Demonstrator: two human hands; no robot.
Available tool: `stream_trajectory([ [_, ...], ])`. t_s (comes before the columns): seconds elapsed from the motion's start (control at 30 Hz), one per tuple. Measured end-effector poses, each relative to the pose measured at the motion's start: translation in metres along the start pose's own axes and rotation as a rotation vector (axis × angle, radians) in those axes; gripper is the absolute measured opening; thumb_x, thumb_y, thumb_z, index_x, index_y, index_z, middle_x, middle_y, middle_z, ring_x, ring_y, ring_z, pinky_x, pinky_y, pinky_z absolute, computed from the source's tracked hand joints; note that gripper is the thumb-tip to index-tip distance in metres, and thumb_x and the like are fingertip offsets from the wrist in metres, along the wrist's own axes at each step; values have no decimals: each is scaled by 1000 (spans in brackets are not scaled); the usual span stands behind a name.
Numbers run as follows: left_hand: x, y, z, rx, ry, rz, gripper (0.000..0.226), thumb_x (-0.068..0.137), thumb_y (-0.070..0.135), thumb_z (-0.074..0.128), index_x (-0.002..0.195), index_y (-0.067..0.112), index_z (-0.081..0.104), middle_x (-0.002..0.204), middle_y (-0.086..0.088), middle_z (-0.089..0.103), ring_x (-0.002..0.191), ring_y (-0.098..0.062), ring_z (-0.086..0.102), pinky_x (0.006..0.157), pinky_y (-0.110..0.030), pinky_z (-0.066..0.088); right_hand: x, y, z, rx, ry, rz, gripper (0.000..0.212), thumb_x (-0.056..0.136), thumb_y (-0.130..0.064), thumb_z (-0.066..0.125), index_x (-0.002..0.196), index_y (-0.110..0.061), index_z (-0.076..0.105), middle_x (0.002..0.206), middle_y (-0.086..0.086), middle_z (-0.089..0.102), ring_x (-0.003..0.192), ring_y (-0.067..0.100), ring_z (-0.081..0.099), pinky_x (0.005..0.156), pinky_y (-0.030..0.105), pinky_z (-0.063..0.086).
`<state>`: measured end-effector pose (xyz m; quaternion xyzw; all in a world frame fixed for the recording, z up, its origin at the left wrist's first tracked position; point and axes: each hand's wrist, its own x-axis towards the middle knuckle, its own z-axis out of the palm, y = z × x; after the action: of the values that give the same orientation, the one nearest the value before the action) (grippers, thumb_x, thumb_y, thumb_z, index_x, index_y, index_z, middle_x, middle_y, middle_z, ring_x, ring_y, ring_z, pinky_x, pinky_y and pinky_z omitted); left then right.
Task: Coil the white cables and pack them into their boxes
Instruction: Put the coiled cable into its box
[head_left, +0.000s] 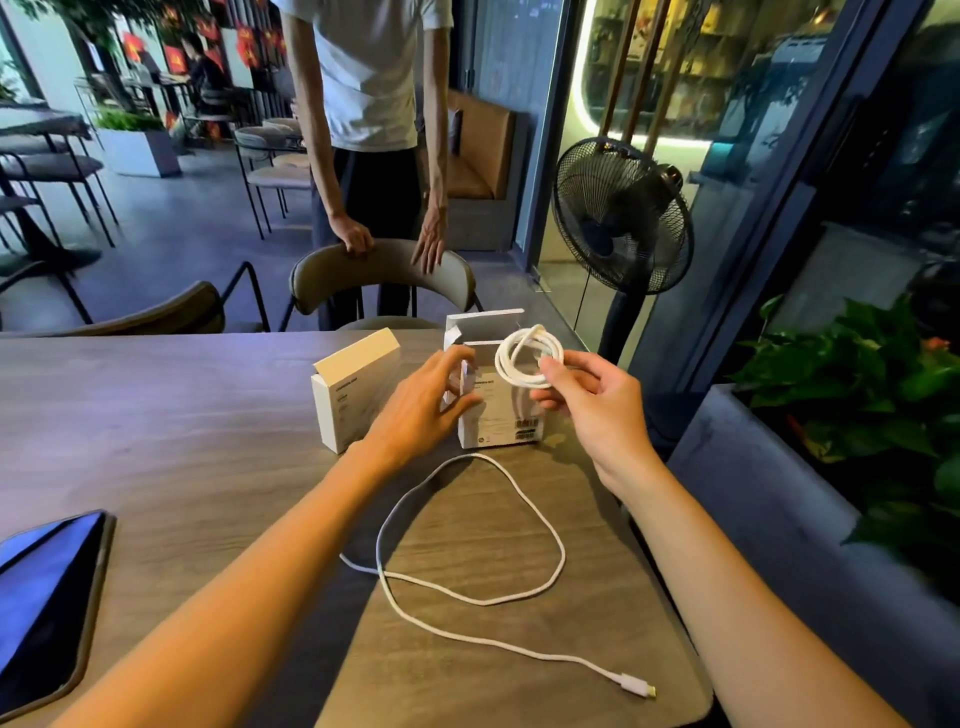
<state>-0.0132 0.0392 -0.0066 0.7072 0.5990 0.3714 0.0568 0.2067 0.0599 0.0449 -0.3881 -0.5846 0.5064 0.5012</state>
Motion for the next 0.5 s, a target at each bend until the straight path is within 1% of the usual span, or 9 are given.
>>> stream_trajectory([
  [0.1, -3, 5, -5, -58, -63, 33, 47, 96, 30, 68, 134, 34, 40, 141, -1, 57, 120, -17, 64, 87, -21, 57, 0, -6, 0, -35, 20, -46, 22, 94, -20, 74, 114, -13, 71, 94, 5, 80, 84, 23, 78, 76, 32, 65],
  [0.17, -3, 12, -11, -107, -103, 44, 50, 96, 28, 69, 135, 37, 39, 141, 1, 56, 120, -13, 64, 85, -18, 56, 1, -8, -1, -133, 30, -111, 20, 92, -23, 76, 112, -21, 70, 100, 1, 79, 88, 18, 78, 80, 36, 65],
  [0.23, -3, 19, -17, -161, -124, 36, 53, 95, 25, 70, 135, 42, 38, 138, 4, 56, 117, -12, 65, 84, -19, 56, 2, -9, -3, -258, 27, -180, 22, 90, -26, 78, 110, -27, 69, 107, -4, 77, 97, 13, 76, 84, 37, 64],
  [0.27, -3, 22, -19, -179, -135, 30, 55, 95, 23, 70, 135, 42, 38, 137, 4, 57, 116, -11, 65, 83, -18, 56, 2, -10, -5, -285, 18, -198, 23, 90, -27, 79, 110, -27, 69, 108, -5, 76, 99, 11, 75, 84, 38, 64],
  [0.33, -5, 25, -23, -210, -179, 21, 58, 94, 17, 71, 137, 40, 39, 137, 3, 58, 118, -11, 65, 85, -19, 56, 2, -10, -9, -290, -6, -211, 24, 89, -25, 80, 110, -21, 71, 107, -4, 77, 97, 12, 75, 82, 40, 65],
  [0.43, -9, 26, -25, -239, -238, 6, 60, 94, 13, 71, 140, 38, 41, 135, 4, 60, 122, -12, 64, 93, -26, 58, -1, -10, -15, -296, -38, -244, 23, 87, -20, 81, 108, -14, 72, 102, 0, 78, 91, 14, 77, 78, 42, 66],
  [0.5, -11, 28, -26, -243, -260, 0, 63, 93, 13, 71, 141, 40, 41, 134, 4, 61, 122, -11, 63, 95, -30, 58, -3, -9, -18, -298, -56, -254, 23, 87, -17, 81, 107, -11, 72, 102, 2, 78, 90, 15, 78, 76, 40, 66],
])
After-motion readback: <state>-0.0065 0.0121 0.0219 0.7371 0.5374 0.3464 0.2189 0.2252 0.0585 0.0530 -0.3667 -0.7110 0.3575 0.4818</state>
